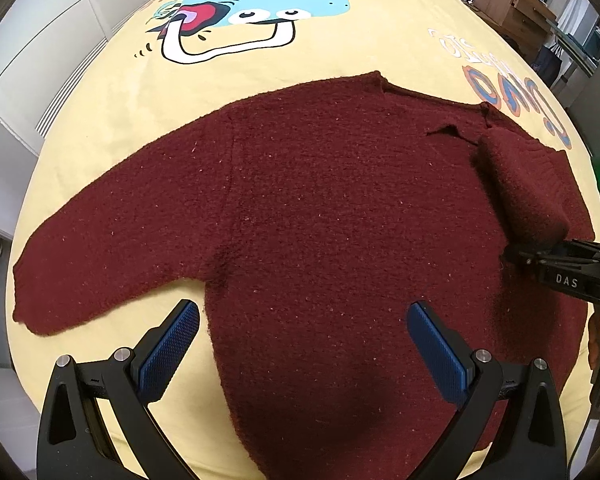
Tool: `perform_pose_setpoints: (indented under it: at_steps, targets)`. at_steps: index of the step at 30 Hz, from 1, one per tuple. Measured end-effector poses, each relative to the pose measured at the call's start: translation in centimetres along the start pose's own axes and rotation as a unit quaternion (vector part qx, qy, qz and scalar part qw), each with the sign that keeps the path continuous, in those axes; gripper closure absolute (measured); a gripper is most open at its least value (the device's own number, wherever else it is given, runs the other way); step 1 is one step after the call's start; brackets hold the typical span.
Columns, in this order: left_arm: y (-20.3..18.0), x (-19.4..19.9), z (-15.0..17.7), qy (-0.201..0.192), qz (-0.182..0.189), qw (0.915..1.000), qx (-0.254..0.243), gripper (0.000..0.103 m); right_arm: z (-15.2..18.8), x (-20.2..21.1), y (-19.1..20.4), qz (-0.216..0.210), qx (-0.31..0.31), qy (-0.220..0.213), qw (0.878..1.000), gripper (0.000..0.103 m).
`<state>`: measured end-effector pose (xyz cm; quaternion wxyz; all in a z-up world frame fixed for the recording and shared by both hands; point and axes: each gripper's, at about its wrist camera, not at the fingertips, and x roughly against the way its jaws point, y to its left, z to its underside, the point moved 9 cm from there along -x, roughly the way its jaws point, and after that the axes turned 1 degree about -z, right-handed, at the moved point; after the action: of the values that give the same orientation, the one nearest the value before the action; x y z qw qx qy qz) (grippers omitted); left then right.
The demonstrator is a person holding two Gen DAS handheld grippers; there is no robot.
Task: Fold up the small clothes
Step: 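Fold the held sleeve across the sweater body with the right tool, then open, then move the left tool to the other sleeve cuff and close on it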
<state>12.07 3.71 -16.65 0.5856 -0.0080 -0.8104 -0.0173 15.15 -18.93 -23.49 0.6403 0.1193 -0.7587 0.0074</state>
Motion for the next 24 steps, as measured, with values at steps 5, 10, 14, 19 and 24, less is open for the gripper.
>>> perform_pose_setpoints:
  at_steps: [5, 10, 14, 19, 24]
  targets:
    - [0.0, 0.4, -0.1, -0.004, -0.005, 1.0000, -0.007, 0.001, 0.5, 1.3, -0.4, 0.017, 0.002, -0.005, 1.000, 0.022]
    - [-0.9, 0.7, -0.5, -0.010, -0.004, 0.9998, -0.018, 0.001, 2.0, 3.1, -2.0, 0.033, 0.018, -0.001, 0.999, 0.018]
    - [-2.8, 0.5, -0.8, -0.013, 0.002, 0.9990, -0.043, 0.001, 4.7, 4.1, -5.5, 0.046, 0.001, -0.001, 0.999, 0.018]
    - [-8.2, -0.2, -2.2, -0.015, 0.026, 0.9936, -0.108, 0.001, 7.6, 5.3, -10.8, 0.053, -0.067, -0.017, 0.996, 0.018]
    - [-15.0, -0.7, -4.2, -0.019, 0.039, 0.9818, -0.185, 0.001, 9.9, 6.2, -14.7, 0.048, -0.113, -0.026, 0.992, 0.018]
